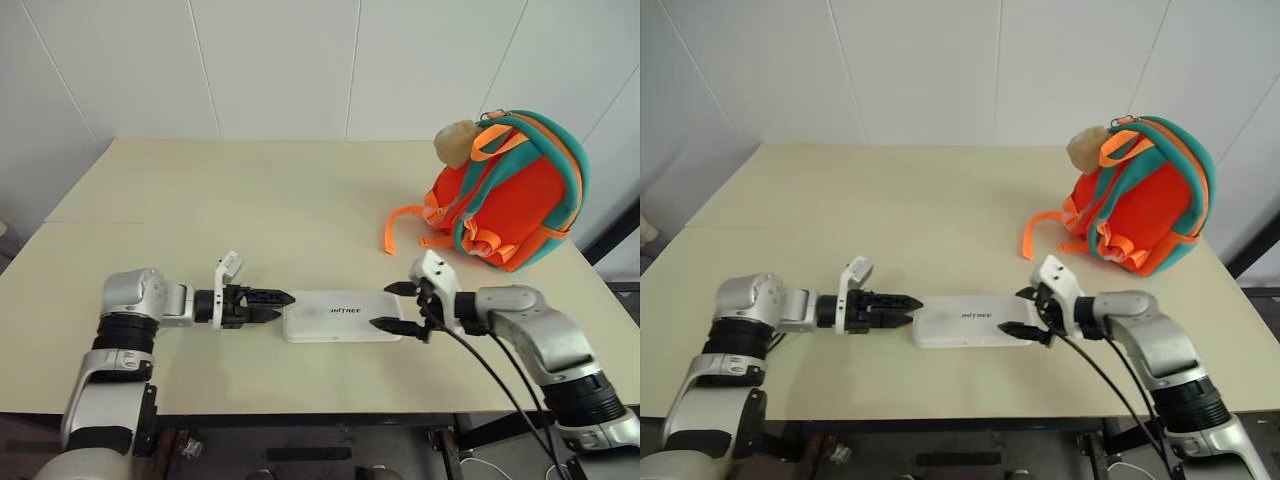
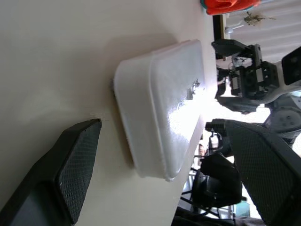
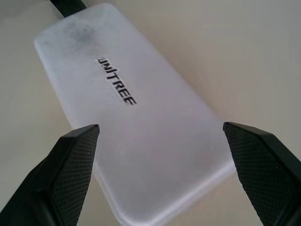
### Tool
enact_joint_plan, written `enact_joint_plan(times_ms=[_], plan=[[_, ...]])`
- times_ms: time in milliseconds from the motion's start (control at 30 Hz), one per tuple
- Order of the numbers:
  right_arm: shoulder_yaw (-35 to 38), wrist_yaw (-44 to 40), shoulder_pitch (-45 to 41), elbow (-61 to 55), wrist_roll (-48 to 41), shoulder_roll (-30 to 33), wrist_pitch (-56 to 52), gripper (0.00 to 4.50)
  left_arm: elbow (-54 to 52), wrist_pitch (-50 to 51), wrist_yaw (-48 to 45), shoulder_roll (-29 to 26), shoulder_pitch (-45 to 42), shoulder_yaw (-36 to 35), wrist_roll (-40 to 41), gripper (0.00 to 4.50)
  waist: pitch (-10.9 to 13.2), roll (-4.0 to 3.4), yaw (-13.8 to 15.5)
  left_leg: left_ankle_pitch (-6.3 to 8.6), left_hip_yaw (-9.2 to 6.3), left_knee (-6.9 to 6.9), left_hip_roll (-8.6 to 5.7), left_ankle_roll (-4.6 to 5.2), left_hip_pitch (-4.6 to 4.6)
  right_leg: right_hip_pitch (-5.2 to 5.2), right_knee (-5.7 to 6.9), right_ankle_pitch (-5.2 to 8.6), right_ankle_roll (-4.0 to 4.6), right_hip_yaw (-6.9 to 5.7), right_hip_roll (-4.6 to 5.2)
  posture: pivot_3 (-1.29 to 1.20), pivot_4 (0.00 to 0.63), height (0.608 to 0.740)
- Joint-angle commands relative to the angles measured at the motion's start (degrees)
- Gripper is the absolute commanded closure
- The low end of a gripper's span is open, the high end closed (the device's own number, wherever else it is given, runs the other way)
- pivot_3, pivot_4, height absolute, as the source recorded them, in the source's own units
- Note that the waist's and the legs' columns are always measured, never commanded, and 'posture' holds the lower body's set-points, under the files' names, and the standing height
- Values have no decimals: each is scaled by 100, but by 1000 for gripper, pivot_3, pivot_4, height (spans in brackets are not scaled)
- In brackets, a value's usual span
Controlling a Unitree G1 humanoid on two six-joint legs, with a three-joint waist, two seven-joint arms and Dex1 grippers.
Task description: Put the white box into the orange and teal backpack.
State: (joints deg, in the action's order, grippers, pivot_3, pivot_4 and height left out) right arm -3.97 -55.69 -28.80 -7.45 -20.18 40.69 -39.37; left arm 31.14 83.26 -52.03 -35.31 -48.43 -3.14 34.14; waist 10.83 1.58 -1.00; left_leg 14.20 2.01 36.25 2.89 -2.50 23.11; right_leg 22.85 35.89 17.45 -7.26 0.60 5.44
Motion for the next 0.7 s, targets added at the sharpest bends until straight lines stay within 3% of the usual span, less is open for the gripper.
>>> enact_joint_plan(times_ms=[33,167,700], plan=[[349,-62,98,-291,-226,244,-139,43,7,19,36,-340,65,284,-221,0,0,0,-48,0,0,0,0,0,-1,-1,1,0,0,0,0,0,150,740],[486,-67,255,-294,-347,420,-317,43,-308,416,-49,-458,109,302,56,0,0,0,-86,0,2,-2,1,1,-5,-2,1,0,1,2,0,0,150,740],[-6,9,232,-236,-557,-40,-748,43,-425,924,970,481,275,-300,998,0,0,0,-27,4,1,-2,-2,8,7,-1,-15,0,0,1,4,0,150,740]])
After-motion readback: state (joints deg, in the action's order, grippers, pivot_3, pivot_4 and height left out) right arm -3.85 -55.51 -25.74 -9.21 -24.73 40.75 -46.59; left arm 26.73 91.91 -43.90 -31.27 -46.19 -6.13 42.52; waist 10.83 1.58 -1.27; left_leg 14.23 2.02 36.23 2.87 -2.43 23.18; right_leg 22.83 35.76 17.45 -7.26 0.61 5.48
